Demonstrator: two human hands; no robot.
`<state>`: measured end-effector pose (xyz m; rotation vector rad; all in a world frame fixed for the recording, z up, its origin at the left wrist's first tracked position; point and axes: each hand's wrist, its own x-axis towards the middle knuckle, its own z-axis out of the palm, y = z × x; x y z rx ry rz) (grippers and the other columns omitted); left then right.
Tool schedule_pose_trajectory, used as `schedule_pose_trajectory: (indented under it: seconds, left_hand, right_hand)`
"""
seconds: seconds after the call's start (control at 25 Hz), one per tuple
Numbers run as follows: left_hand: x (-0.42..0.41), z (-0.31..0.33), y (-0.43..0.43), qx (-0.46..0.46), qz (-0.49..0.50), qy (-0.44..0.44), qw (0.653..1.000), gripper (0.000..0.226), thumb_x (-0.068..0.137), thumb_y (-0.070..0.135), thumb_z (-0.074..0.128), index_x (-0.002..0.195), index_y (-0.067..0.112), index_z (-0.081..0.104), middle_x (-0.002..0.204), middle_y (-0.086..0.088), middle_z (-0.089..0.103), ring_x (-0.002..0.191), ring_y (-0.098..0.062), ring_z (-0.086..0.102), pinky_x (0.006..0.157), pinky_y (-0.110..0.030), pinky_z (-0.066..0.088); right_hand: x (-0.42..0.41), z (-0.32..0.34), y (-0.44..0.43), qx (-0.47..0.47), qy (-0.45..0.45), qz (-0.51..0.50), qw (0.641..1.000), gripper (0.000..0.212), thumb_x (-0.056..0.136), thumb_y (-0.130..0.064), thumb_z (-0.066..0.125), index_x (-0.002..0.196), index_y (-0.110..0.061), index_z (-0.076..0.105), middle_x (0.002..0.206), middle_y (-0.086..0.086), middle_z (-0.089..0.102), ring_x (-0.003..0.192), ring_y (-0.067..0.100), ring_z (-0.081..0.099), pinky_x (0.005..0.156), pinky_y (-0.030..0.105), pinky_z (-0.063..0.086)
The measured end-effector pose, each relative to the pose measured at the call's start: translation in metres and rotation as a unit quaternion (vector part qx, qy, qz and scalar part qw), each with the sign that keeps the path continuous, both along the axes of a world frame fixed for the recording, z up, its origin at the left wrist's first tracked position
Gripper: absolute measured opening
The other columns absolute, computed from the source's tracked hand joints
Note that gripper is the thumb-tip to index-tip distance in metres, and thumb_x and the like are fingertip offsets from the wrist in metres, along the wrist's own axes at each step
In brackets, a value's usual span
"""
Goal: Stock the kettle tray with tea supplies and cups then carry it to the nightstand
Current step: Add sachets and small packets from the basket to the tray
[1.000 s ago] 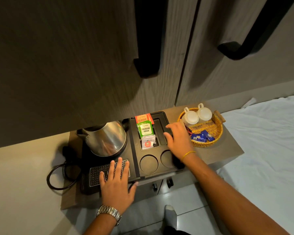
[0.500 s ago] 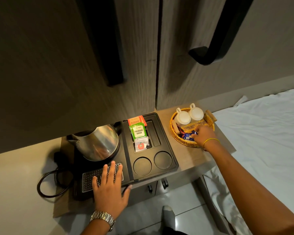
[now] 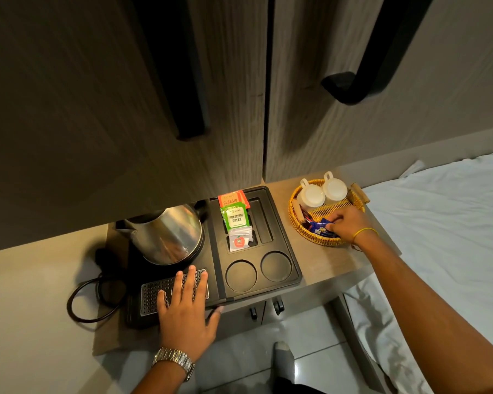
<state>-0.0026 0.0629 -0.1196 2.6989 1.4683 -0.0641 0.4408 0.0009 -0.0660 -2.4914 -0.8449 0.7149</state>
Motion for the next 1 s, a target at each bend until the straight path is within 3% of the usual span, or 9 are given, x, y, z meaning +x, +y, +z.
schedule_pose_trajectory:
  seconds: [0.12,0.2,0.28,0.4,0.52,0.68,0.84,1.0]
  left_hand:
    - [0.000,0.000,0.000,0.000,0.002,0.000,1.000,0.089,0.083,0.069,0.050,0.158,0.028,0.031,0.169,-0.005,0.028,0.154,-0.033,0.028,0.111,-0.068,0.031]
    - [0.000,0.000,0.000,-0.002,0.003,-0.001,1.000,0.089,0.082,0.069,0.051,0.158,0.028,0.031,0.169,-0.005,0.028,0.154,-0.033,0.028,0.112,-0.068,0.030]
    - [0.000,0.000,0.000,-0.003,0.004,0.000,1.000,0.089,0.082,0.069,0.051,0.158,0.028,0.031,0.169,-0.006,0.028,0.154,-0.033,0.028,0.112,-0.068,0.030]
    - [0.000,0.000,0.000,-0.005,0.006,0.000,1.000,0.089,0.083,0.070,0.049,0.159,0.029,0.030,0.169,-0.005,0.028,0.154,-0.032,0.027,0.113,-0.068,0.029]
    - [0.000,0.000,0.001,-0.008,0.005,-0.004,1.000,0.090,0.082,0.071,0.050,0.159,0.029,0.029,0.169,-0.005,0.027,0.154,-0.032,0.027,0.113,-0.068,0.030]
    - [-0.001,-0.002,0.001,-0.009,0.004,-0.004,1.000,0.090,0.083,0.071,0.049,0.159,0.029,0.028,0.169,-0.005,0.027,0.154,-0.032,0.027,0.113,-0.068,0.029]
    - [-0.001,-0.001,0.001,-0.009,0.003,-0.003,1.000,0.090,0.083,0.072,0.048,0.160,0.029,0.027,0.169,-0.005,0.027,0.154,-0.032,0.027,0.114,-0.068,0.028]
    - [-0.001,0.001,0.000,-0.009,0.002,-0.003,1.000,0.089,0.083,0.071,0.049,0.159,0.029,0.029,0.169,-0.005,0.029,0.154,-0.032,0.029,0.113,-0.068,0.030]
  right_hand:
    - [-0.003,0.001,-0.009,0.020,-0.024,0.008,0.999,0.016,0.089,-0.020,0.079,0.104,-0.016,0.076,0.107,0.010,0.079,0.103,0.026,0.072,0.085,0.044,0.062]
    - [-0.006,0.004,-0.015,0.046,-0.031,0.008,0.998,0.012,0.090,-0.021,0.077,0.102,-0.022,0.073,0.106,0.007,0.079,0.101,0.025,0.073,0.076,0.039,0.061]
    - [-0.008,0.010,-0.021,0.072,-0.070,0.001,0.995,0.009,0.091,-0.025,0.075,0.097,-0.030,0.071,0.101,0.003,0.080,0.093,0.023,0.072,0.073,0.028,0.048]
    - [-0.011,0.021,-0.032,0.083,-0.194,0.021,0.977,0.011,0.093,-0.029,0.072,0.104,-0.030,0.072,0.102,-0.001,0.079,0.096,0.027,0.072,0.086,0.040,0.038]
    - [-0.028,0.033,-0.036,0.160,-0.234,0.037,0.958,0.018,0.093,-0.026,0.070,0.111,-0.028,0.070,0.107,0.000,0.076,0.096,0.026,0.071,0.089,0.047,0.048]
    - [-0.092,0.033,-0.007,0.255,-0.260,0.163,0.917,0.021,0.091,-0.018,0.068,0.112,-0.018,0.072,0.102,0.004,0.072,0.089,0.023,0.067,0.072,0.039,0.058]
    - [-0.138,0.012,0.037,0.201,-0.270,0.236,0.912,0.024,0.088,-0.011,0.068,0.112,-0.011,0.074,0.104,0.008,0.067,0.095,0.027,0.062,0.069,0.039,0.057]
    - [-0.148,-0.011,0.061,0.104,-0.263,0.290,0.914,0.034,0.087,-0.004,0.067,0.120,-0.008,0.072,0.115,0.011,0.065,0.109,0.031,0.058,0.080,0.038,0.056]
